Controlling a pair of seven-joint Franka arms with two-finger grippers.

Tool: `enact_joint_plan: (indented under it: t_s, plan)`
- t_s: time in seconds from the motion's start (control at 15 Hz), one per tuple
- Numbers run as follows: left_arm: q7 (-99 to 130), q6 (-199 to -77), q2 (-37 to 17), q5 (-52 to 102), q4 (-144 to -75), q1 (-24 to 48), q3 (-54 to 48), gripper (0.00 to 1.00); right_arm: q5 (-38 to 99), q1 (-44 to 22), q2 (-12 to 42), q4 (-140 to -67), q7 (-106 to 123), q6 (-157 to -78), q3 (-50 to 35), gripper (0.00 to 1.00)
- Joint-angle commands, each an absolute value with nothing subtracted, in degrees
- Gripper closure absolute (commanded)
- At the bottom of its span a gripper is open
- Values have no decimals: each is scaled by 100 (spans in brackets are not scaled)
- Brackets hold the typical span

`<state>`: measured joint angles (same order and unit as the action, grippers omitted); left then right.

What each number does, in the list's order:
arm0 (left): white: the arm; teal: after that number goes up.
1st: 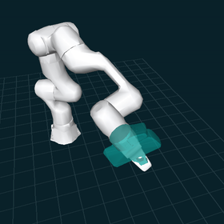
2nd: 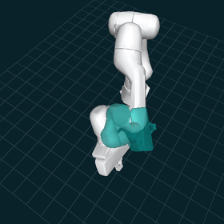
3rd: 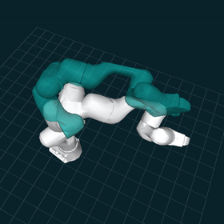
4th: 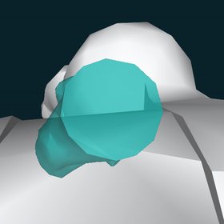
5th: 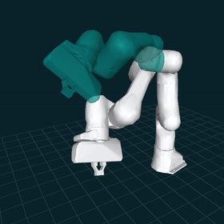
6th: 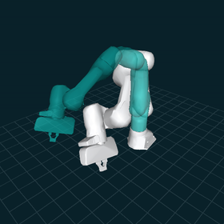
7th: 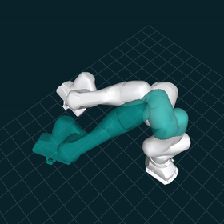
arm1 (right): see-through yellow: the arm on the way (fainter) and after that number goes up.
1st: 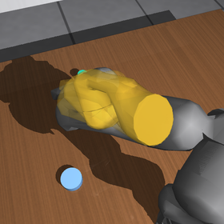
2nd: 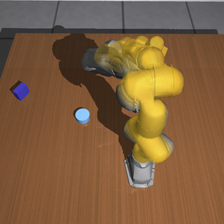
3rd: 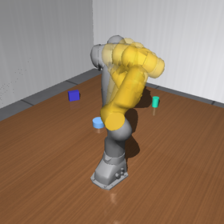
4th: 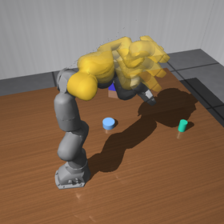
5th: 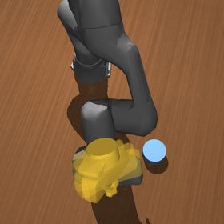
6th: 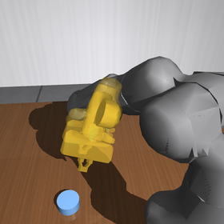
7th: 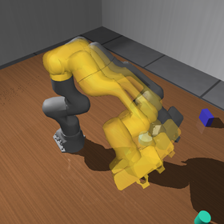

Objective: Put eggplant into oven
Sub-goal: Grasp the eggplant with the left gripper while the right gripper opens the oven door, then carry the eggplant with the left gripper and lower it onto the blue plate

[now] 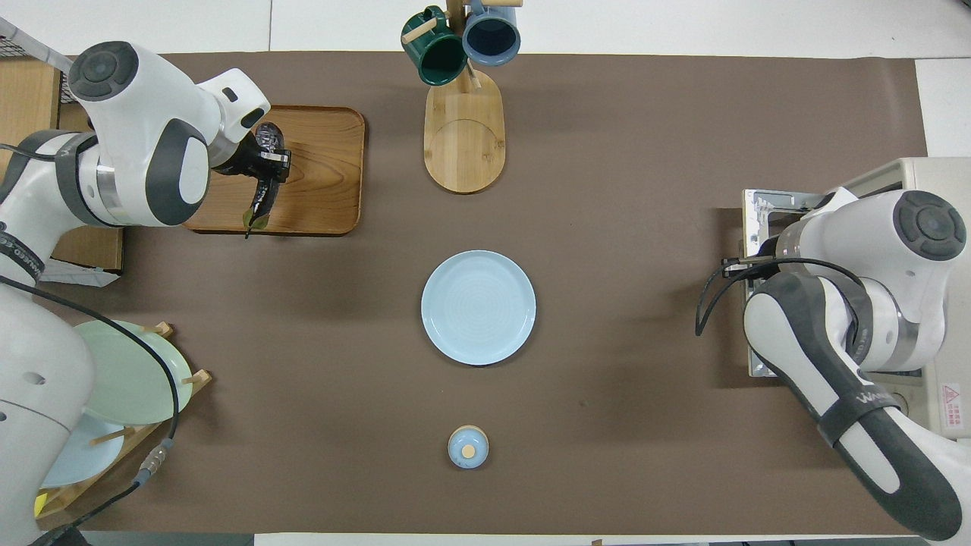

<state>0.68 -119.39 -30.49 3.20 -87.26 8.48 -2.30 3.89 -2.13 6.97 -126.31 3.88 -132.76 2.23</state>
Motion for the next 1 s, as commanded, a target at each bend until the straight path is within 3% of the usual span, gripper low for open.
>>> enact_joint_plan:
  t_s: [0.0,0.27,0.4,0.6,0.73,0.93]
  plan:
    - [552,-11383,-2279,307,-9052,967,-184,100,404,-175,914,-12560,536,-13562,378,100]
    - [1430,-10741,-1505,474,-9324,1378,-185,100,413,-474,923,-12411,369,-13448,352,100]
    - [1957,-10775,-1223,518,-9657,1782,-185,100,413,-658,897,-12096,273,-13037,343,100]
    - [2512,-11099,-1091,624,-9965,2529,-185,100,413,-694,713,-11734,70,-12140,343,100]
    - [3099,-11966,-950,624,-10596,3178,-185,100,396,-712,607,-11585,35,-11770,334,100]
    - [3278,-12637,-1176,624,-10977,3769,-185,100,299,-703,589,-11470,35,-11654,334,100]
